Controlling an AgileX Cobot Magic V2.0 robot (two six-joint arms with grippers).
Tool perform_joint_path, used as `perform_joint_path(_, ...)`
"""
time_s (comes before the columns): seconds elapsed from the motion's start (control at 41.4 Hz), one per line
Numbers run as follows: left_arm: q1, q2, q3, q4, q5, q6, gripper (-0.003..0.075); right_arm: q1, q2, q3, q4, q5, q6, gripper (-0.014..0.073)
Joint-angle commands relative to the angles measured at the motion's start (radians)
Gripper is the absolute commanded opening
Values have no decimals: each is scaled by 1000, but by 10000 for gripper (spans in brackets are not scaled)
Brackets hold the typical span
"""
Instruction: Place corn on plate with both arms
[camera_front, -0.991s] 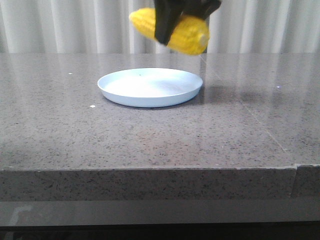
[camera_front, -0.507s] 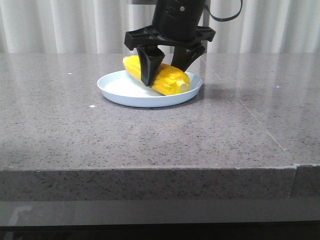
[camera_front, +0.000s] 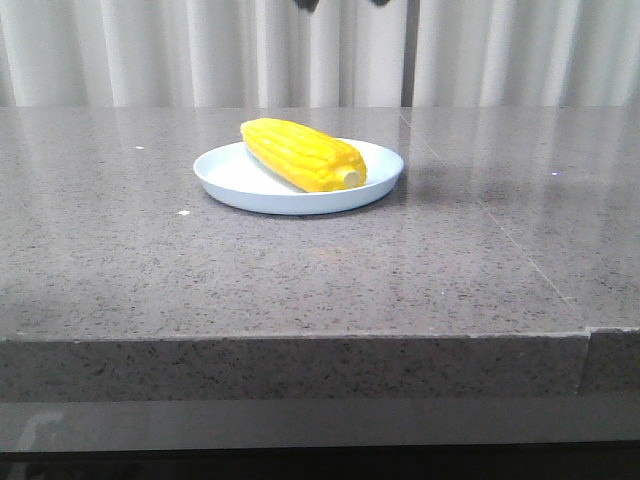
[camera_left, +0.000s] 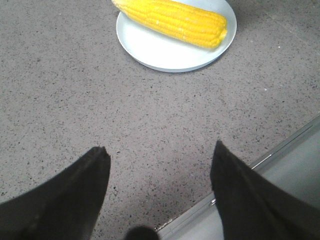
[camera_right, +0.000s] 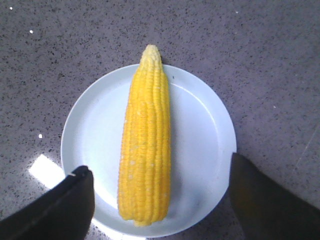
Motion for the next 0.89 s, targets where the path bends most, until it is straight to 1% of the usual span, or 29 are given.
perform_joint_path(0.0,-9,-6,-25,-7,-70,-10,430,-2,-114,6,-9,-16,-13,582)
perform_joint_path(0.145,-9,-6,-25,-7,-72,-10,430,-3,-272,117,-29,-36,-13,582)
perform_joint_path(0.338,-9,-6,-25,-7,-77,-10,430,-25,-495,328,-41,-48,-13,582)
perform_joint_path(0.556,-9,-4,-25,-7,-92,-10,430,-26,-727,555,-44,-52,-11,582)
perform_joint_path(0.749,-9,-4,-25,-7,-92,-10,430,-26,-886,704,-44,-54,-6,582)
perform_joint_path(0.87,-9,-4,-25,-7,-92,-10,430,-26,-972,766,-44,-54,-6,582)
